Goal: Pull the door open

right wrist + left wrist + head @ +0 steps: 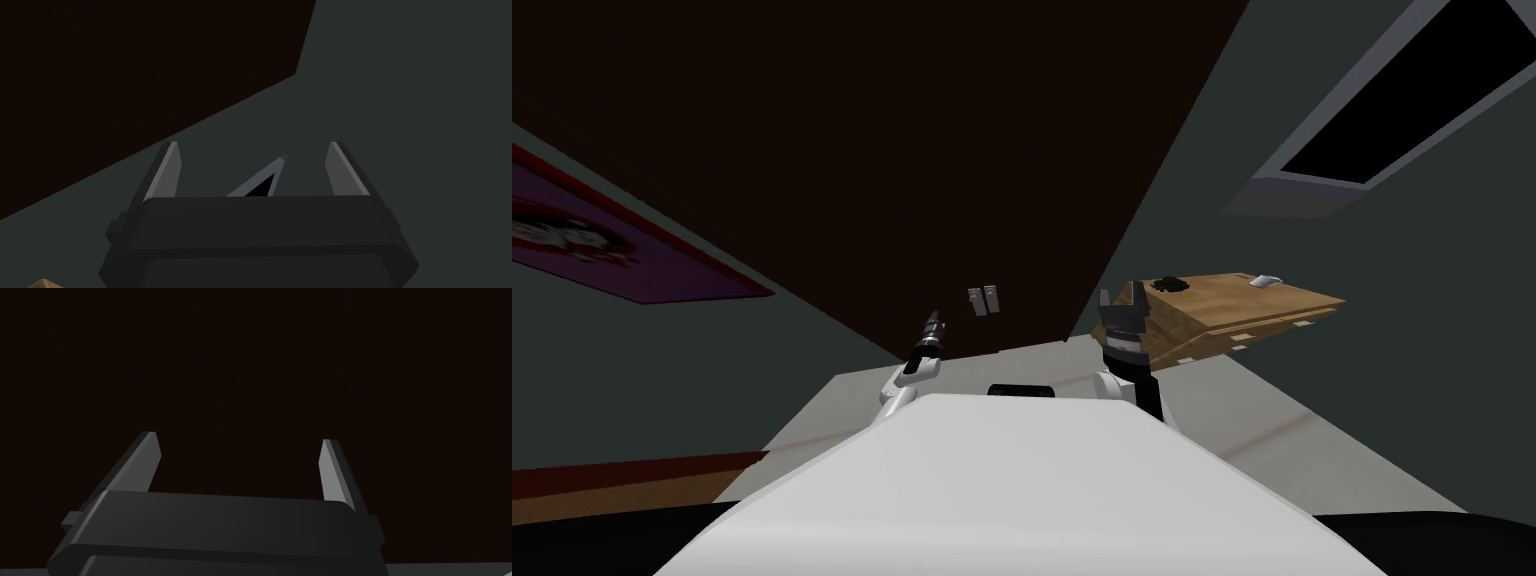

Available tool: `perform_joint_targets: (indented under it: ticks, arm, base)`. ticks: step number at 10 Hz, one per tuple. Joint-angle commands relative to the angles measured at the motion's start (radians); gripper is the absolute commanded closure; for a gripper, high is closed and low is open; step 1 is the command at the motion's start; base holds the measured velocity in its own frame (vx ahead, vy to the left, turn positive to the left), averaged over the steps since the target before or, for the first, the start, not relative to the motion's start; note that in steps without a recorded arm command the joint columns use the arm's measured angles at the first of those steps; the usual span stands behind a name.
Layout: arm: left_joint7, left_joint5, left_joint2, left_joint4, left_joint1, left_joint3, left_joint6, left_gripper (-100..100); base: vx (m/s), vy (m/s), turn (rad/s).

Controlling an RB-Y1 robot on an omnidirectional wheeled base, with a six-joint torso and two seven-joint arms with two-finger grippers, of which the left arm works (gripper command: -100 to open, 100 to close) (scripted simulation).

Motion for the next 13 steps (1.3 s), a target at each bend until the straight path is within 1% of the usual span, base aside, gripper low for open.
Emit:
perform_joint_targets:
  ticks: [1,3,4,5,6,11,12,13]
  arm:
    - [-0.001,-0.002,-0.008,0.003,-0.018,-0.011,-0.004,-100]
    - [-0.002,-0.006,-0.022,-0.004,-0.041,-0.032,-0.006,-100]
    - [-0.002,-0.009,-0.033,-0.010,-0.057,-0.049,-0.008,-100]
    - [-0.001,-0.007,-0.024,0.013,-0.060,-0.039,-0.014,-100]
    - [-0.001,-0.007,-0.024,0.013,-0.060,-0.039,-0.014,100]
    - [-0.001,-0.007,-0.024,0.013,-0.060,-0.039,-0.014,100]
    - [0.001,-0.004,-0.011,0.016,-0.042,-0.023,-0.012,-100]
    - [0.001,-0.003,-0.009,0.016,-0.039,-0.021,-0.011,-100]
  base:
    - [0.207,-0.010,-0.117]
    - [0.235,-0.053,-0.150]
    - [0.233,-0.090,-0.181]
    - [0.103,-0.045,-0.037]
    - [-0.011,0.006,0.038]
    - [-0.022,0.011,0.002]
    - [-0.148,0.048,0.150]
    - [-0.204,0.065,0.128]
